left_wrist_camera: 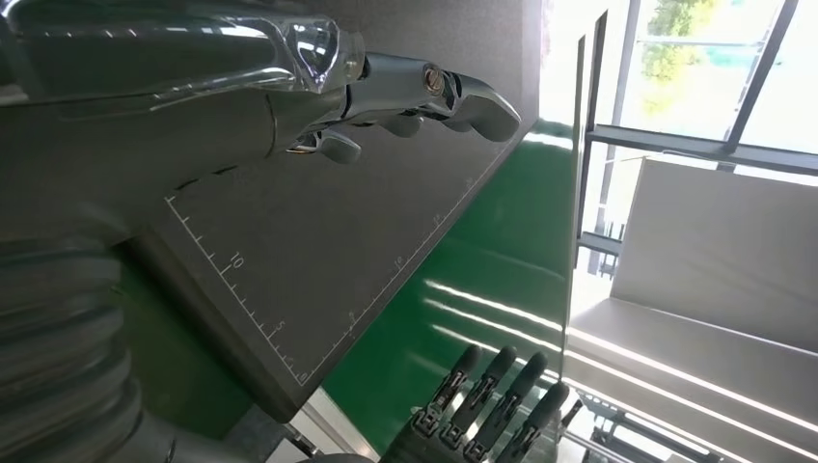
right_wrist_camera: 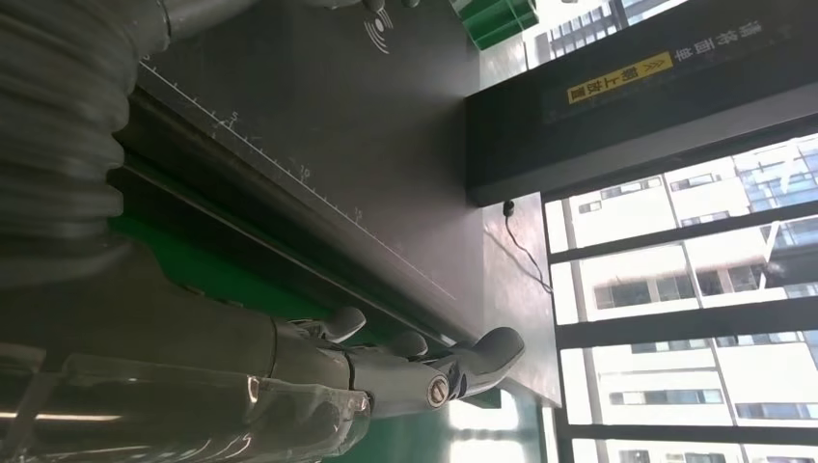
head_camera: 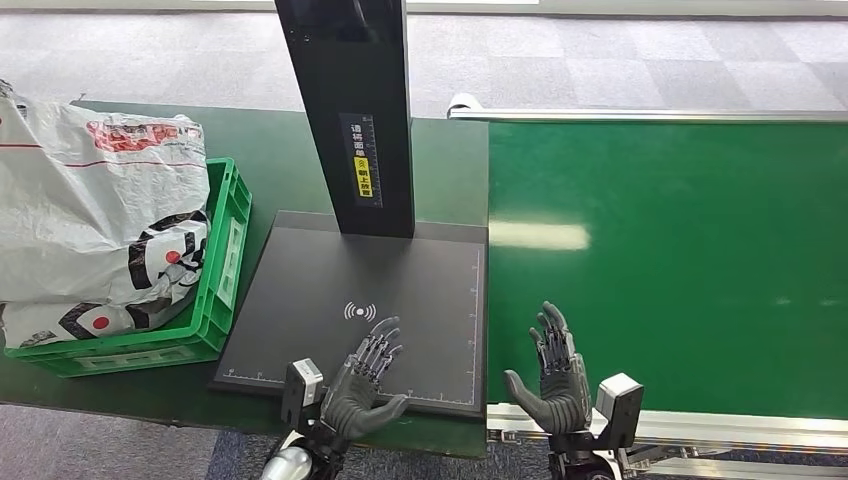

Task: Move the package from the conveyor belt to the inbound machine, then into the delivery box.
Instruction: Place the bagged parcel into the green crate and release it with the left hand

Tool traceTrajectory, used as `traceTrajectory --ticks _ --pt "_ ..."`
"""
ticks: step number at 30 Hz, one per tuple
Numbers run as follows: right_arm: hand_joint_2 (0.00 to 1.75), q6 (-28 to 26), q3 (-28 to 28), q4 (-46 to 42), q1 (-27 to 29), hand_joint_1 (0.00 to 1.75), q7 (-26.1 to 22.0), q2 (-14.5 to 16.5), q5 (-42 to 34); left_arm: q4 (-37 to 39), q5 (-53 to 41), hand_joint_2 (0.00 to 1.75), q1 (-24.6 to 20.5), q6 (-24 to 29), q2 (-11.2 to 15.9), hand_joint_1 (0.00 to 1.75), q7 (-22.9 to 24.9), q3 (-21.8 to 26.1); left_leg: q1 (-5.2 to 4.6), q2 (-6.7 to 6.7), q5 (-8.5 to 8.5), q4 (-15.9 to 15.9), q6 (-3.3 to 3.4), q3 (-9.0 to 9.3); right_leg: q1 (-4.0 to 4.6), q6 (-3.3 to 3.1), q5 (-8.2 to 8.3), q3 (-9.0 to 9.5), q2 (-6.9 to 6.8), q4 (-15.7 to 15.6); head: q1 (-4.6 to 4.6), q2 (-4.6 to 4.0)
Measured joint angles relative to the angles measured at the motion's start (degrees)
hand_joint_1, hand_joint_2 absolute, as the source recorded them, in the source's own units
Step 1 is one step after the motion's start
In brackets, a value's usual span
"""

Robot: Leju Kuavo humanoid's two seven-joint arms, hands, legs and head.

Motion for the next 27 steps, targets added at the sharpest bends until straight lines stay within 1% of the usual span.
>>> traceTrajectory --ticks 5,12,16,27 --pt "1.75 0.0 0.0 0.8 -0.4 0.0 0.0 0.0 0.0 -1.8 -0.9 1.75 1.0 0.4 0.0 0.0 0.0 0.7 0.0 0.01 0.0 0.0 0.0 -0.03 0.01 0.0 0.0 -0.05 0.01 0.0 -0.01 0.0" --pt "1.75 0.0 0.0 1.5 -0.4 0.0 -0.1 0.0 0.2 -8.2 -4.2 1.75 3.4 1.7 -0.1 0.0 0.4 1.4 0.0 0.01 0.0 0.0 0.0 -0.09 0.0 0.0 -0.01 -0.09 0.01 0.0 0.0 0.0" --pt "1.75 0.0 0.0 1.8 -0.4 0.0 -0.1 0.2 0.3 -10.7 -4.9 1.75 4.2 1.9 -0.1 0.0 0.7 1.6 0.0 0.01 0.0 0.0 0.0 -0.08 0.0 0.0 -0.01 -0.09 0.01 0.0 0.0 0.0" --pt "1.75 0.0 0.0 2.4 -0.6 0.0 -0.1 0.4 0.8 -12.6 -5.6 1.75 5.1 1.9 -0.1 0.0 0.8 2.3 0.0 0.01 0.0 0.0 0.0 -0.09 0.0 0.0 -0.01 -0.1 0.01 0.0 0.0 0.0"
